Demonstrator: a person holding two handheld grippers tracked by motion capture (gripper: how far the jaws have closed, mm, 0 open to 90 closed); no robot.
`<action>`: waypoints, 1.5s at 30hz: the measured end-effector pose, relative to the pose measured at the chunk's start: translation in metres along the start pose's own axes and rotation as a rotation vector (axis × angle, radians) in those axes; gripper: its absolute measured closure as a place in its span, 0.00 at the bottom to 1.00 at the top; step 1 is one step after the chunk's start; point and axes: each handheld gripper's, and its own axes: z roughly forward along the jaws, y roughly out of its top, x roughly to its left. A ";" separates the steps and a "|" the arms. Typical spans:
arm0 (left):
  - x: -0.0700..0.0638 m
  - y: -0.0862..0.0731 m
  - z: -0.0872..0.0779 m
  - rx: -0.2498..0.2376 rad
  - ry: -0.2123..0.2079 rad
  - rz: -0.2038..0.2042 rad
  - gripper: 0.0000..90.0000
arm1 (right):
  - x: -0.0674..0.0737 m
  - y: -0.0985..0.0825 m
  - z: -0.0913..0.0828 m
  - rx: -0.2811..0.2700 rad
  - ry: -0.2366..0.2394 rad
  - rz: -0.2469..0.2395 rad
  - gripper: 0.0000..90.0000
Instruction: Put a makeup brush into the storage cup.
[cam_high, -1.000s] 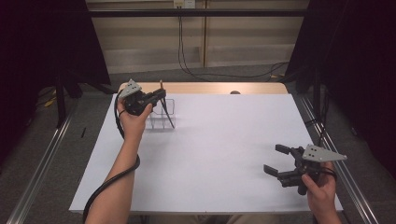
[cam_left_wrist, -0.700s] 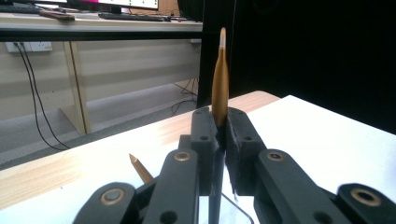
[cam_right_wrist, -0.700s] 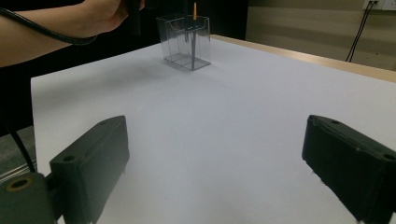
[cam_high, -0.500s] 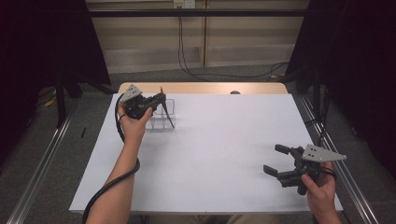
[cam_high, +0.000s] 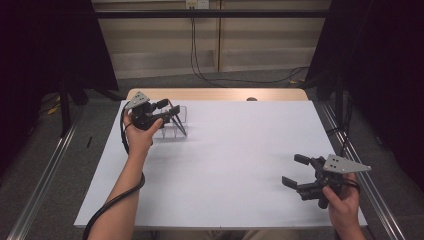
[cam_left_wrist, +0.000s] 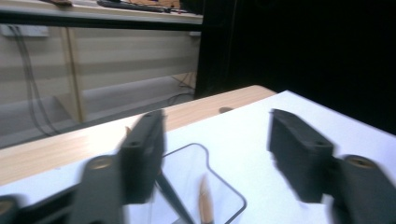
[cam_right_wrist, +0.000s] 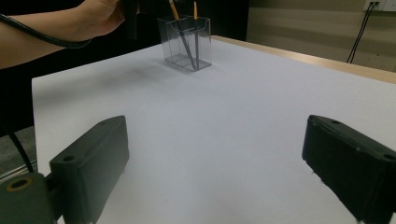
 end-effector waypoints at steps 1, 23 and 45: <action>0.000 0.000 0.000 0.000 0.000 0.000 0.27 | 0.000 0.000 0.000 -0.002 0.001 0.001 0.08; -0.006 -0.008 -0.033 0.031 0.008 0.070 0.00 | 0.002 0.002 0.006 0.006 0.014 -0.005 0.08; -0.022 -0.018 -0.058 0.004 -0.058 0.078 0.00 | 0.003 0.002 0.004 0.002 0.008 -0.005 0.08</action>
